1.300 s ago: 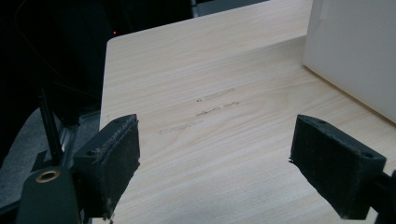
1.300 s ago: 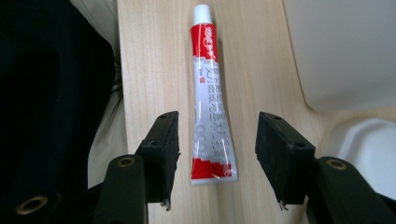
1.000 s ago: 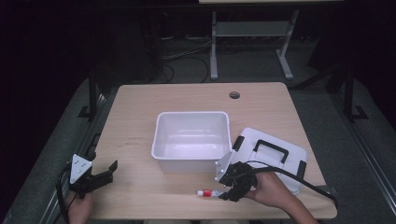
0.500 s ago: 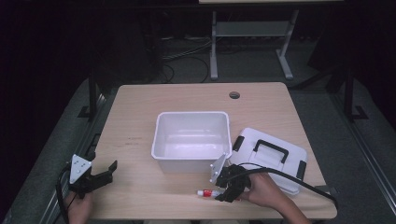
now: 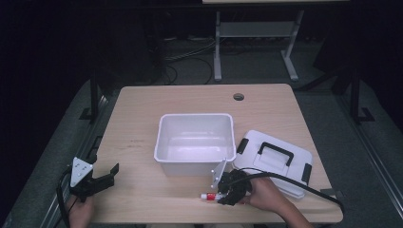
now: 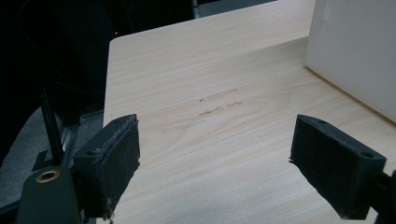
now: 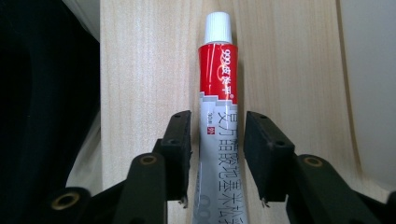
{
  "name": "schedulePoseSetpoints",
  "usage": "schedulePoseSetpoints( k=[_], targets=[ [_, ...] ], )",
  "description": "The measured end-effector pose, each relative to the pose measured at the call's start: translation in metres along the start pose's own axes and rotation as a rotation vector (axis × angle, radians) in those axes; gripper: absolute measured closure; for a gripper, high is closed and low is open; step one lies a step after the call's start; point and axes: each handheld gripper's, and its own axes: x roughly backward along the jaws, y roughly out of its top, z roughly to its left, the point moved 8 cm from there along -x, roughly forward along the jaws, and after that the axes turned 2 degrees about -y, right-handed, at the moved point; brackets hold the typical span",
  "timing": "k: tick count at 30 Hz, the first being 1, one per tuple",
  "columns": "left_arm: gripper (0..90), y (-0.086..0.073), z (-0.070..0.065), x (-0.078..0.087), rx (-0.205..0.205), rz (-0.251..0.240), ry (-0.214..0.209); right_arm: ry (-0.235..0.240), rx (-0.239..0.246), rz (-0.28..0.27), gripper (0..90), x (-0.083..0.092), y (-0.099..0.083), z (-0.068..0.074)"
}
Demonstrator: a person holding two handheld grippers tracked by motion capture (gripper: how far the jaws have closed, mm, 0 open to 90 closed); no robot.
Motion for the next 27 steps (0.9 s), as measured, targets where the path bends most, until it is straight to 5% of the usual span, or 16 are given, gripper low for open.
schedulePoseSetpoints(
  k=[27],
  targets=[
    [14.9,0.0,0.0027,0.0021,0.009,-0.006,0.004,-0.022,0.043,0.034,71.9,-0.0017,0.0036,-0.0008]
  ],
)
